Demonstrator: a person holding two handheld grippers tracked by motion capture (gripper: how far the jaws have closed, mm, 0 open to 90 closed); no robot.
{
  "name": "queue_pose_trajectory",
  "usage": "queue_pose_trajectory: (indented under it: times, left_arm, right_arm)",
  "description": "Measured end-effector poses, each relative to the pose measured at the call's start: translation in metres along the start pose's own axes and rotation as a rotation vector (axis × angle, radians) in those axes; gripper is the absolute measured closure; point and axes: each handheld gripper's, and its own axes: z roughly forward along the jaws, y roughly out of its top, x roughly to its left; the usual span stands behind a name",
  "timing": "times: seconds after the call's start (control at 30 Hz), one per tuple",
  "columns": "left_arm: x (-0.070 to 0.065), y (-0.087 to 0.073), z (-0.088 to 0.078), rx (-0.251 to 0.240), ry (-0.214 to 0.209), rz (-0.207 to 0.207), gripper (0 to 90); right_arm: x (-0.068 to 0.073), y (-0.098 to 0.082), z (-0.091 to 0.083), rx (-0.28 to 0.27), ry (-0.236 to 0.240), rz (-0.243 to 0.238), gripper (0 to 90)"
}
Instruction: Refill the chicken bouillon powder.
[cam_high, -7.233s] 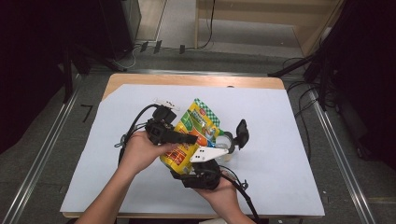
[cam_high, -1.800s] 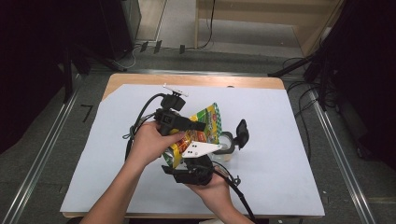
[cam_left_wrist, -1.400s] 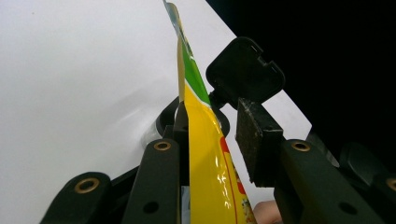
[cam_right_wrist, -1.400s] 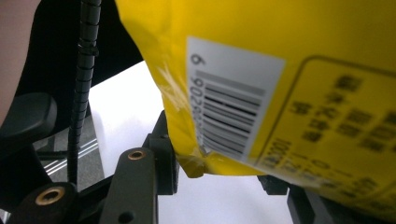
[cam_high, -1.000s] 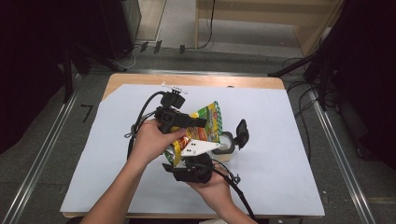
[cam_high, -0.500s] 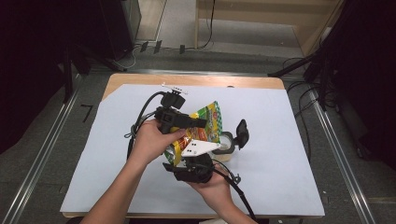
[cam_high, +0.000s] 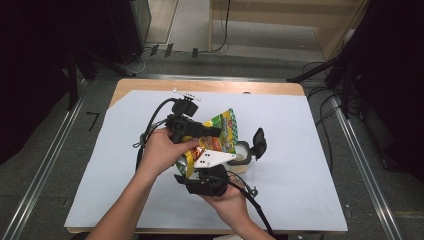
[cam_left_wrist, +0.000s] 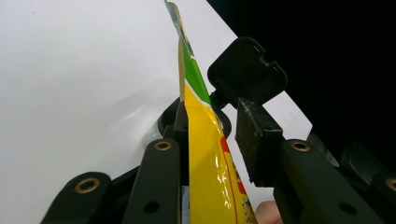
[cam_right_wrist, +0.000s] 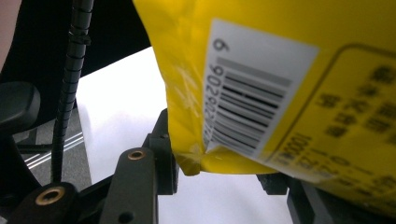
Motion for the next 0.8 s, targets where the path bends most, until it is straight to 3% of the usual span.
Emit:
queue_pose_trajectory:
  times: [0.8]
  left_arm:
    - [-0.0016,0.0001,-0.001,-0.004,0.004,0.003,70.3]
  right_arm:
    - [0.0005,0.0003,0.0005,-0.003,-0.004,-0.006,58.9]
